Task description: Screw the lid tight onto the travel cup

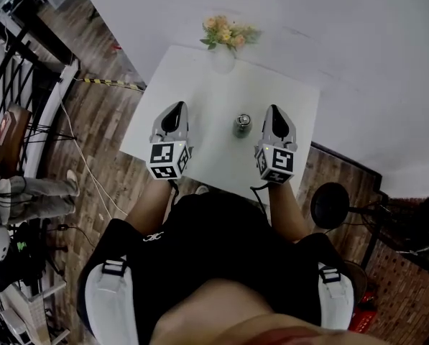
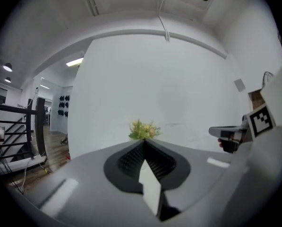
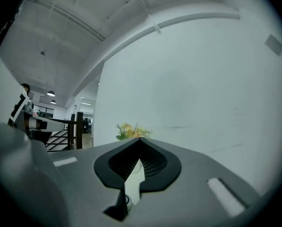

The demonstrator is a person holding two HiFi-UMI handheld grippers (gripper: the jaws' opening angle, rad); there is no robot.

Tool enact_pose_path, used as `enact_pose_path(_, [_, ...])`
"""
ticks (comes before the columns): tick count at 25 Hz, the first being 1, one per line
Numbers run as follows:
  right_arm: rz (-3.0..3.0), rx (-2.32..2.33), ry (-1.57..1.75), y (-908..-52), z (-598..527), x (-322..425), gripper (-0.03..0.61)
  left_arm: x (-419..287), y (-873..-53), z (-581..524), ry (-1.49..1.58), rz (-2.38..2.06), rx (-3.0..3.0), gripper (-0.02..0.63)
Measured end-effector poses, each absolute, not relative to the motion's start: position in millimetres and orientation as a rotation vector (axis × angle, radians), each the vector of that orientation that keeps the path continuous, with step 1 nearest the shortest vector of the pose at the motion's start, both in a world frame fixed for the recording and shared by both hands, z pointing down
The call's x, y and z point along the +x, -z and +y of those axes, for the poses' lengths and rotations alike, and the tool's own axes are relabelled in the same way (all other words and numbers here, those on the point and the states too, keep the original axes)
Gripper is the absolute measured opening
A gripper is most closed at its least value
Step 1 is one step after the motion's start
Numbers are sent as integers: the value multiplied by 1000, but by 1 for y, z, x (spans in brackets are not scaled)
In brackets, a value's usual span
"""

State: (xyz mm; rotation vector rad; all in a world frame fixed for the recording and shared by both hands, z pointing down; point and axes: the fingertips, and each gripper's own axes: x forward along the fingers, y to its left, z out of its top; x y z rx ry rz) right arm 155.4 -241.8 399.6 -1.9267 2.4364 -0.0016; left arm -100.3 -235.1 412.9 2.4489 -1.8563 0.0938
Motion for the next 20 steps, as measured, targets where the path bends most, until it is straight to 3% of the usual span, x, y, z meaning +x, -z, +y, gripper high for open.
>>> enact_pose_path(20, [2417,-1955,-33,-394,-238,157,3,-75,-413,-243,-138,-1793,2502,54])
